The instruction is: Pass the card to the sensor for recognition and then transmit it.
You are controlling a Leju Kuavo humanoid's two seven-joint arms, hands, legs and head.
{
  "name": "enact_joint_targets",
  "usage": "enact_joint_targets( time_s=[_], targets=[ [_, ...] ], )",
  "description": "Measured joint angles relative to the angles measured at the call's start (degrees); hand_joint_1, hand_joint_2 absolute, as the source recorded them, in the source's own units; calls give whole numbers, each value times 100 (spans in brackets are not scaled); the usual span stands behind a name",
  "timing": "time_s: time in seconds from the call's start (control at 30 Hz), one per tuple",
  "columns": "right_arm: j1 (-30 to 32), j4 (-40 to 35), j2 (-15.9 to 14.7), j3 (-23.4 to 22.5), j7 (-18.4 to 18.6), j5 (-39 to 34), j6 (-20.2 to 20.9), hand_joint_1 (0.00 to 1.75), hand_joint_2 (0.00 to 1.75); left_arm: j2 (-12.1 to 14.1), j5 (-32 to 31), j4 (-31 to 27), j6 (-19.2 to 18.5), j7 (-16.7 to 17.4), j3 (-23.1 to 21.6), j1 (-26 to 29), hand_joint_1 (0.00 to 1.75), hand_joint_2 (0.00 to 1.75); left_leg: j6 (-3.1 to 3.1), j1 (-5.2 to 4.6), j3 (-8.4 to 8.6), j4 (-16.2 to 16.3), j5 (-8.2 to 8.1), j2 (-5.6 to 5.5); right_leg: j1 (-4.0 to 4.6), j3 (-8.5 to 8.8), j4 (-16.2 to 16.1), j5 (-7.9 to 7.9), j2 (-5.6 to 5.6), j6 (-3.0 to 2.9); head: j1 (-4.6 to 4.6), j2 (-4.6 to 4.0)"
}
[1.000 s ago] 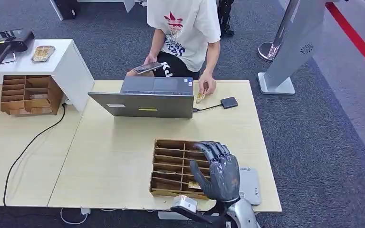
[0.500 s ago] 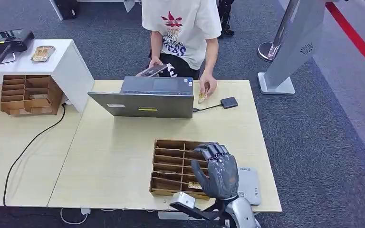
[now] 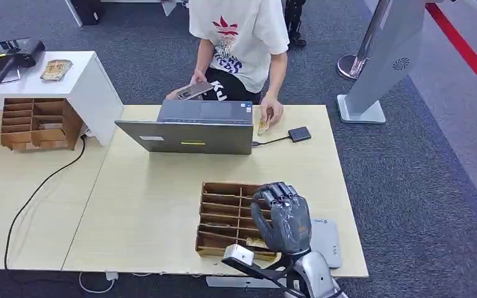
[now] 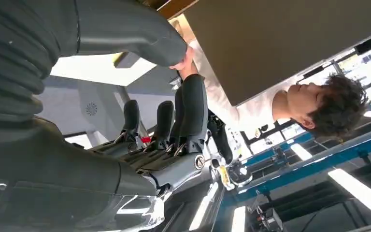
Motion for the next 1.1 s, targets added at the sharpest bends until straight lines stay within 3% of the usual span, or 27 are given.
enact_joint_targets(
  time_s=[0.1,0.13,0.33,0.53,0.63,0.77,1.1],
  targets=[
    [-14,24,0,0,0,0,2,96,175,0,0,0,0,0,0,0,0,175,0,0,0,0,0,0,0,0,0,0,0,0,0,0],
    [-17,33,0,2,6,0,6,93,175,0,4,0,0,0,0,0,0,175,0,0,0,0,0,0,0,0,0,0,0,0,0,0],
    [-65,116,0,39,74,2,24,105,175,0,-7,0,-7,0,0,-1,0,175,0,0,0,0,0,0,0,0,0,0,0,0,0,0],
    [-97,214,0,59,147,20,59,73,175,0,-4,0,-9,-2,0,-1,0,175,0,0,0,0,0,0,0,0,0,0,0,0,0,0],
    [-115,269,0,85,199,20,98,75,175,-2,-9,0,-9,-2,0,-1,0,175,0,0,0,0,0,0,0,0,0,0,0,0,0,0],
    [-149,350,0,92,251,24,177,65,175,-2,-37,0,-9,-2,0,-2,0,175,0,0,-1,0,0,0,0,0,0,0,0,0,0,0],
    [-263,514,0,116,284,26,275,68,175,-15,-83,0,-9,-2,-2,-3,0,175,0,0,0,0,0,0,0,0,0,0,0,0,0,0]
  ],
)
